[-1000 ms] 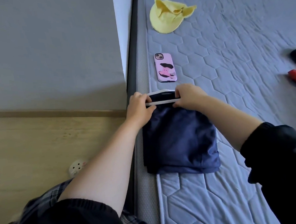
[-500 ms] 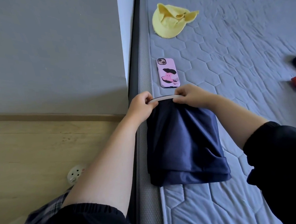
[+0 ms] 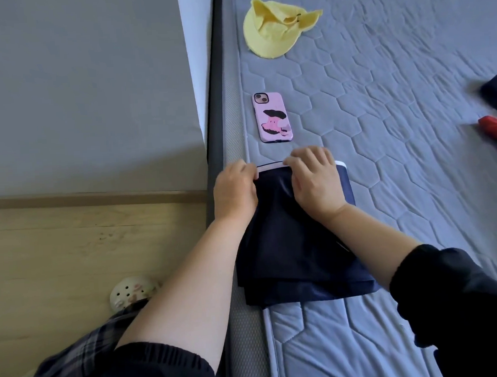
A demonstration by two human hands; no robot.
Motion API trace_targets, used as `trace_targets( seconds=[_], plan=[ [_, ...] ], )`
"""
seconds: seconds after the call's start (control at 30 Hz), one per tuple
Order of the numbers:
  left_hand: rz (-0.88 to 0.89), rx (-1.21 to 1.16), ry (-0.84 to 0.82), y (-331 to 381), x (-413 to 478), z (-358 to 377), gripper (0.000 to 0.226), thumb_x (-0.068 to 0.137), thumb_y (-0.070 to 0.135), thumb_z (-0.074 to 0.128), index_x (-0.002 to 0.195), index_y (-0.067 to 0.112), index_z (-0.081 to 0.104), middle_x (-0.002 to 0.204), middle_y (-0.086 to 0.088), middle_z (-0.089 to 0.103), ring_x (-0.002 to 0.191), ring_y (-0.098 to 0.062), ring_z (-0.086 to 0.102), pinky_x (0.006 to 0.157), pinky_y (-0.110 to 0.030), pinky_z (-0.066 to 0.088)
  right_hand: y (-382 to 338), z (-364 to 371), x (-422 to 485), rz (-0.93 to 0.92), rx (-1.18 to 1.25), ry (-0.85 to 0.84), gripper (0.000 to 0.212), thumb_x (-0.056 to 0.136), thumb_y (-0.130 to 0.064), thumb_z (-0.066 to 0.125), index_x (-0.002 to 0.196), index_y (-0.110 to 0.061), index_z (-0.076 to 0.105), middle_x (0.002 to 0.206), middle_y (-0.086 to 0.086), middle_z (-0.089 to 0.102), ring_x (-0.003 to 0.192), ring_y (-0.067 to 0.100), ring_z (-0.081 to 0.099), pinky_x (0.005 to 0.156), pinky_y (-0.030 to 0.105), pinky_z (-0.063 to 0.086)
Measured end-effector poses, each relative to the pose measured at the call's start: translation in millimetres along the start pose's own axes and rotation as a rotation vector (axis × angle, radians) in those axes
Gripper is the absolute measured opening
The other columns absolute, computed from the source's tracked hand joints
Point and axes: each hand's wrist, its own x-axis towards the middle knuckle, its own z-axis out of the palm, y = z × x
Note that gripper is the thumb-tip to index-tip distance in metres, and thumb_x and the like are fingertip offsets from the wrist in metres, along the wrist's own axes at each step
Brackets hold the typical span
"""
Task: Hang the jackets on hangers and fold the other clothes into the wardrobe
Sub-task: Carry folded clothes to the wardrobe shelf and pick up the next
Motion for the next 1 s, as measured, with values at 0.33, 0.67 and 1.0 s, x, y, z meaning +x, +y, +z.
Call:
trace_targets(
  seconds=[0.33,0.67,1.0],
  plan=[
    [0.057,0.224,-0.389,12,-25,6,0.040,0.093,0.018,0.046,0.130,0.004,0.054,0.128,-0.013,0.052,0.120,-0.035,0.046,0.101,-0.044,0.037,51,-20,-42,0.583,0.068,-0.613,0.047,0.101,-0.026,0.041,0.146,-0.013,0.036,0.152,0.008,0.034,0.142,0.026,0.028,0.115,0.038,0.018],
    [0.653,0.180,-0.512,91,-74,0,0.056,0.076,0.054,0.041,0.096,0.010,0.071,0.107,-0.011,0.064,0.105,-0.032,0.057,0.088,-0.043,0.048,79,-49,-57,1.340,1.210,-0.578,0.036,0.102,-0.024,0.043,0.137,-0.017,0.046,0.129,0.005,0.060,0.116,0.021,0.059,0.099,0.036,0.047],
    [0.544,0.326,-0.625,74,-91,12,0.076,0.090,0.062,0.031,0.150,0.015,0.028,0.158,-0.006,0.022,0.146,-0.022,0.015,0.118,-0.041,0.010,55,-67,-96,1.571,1.432,-0.734,0.045,0.097,-0.045,0.044,0.126,-0.013,0.057,0.121,0.006,0.066,0.109,0.017,0.064,0.086,0.033,0.051]
  ],
)
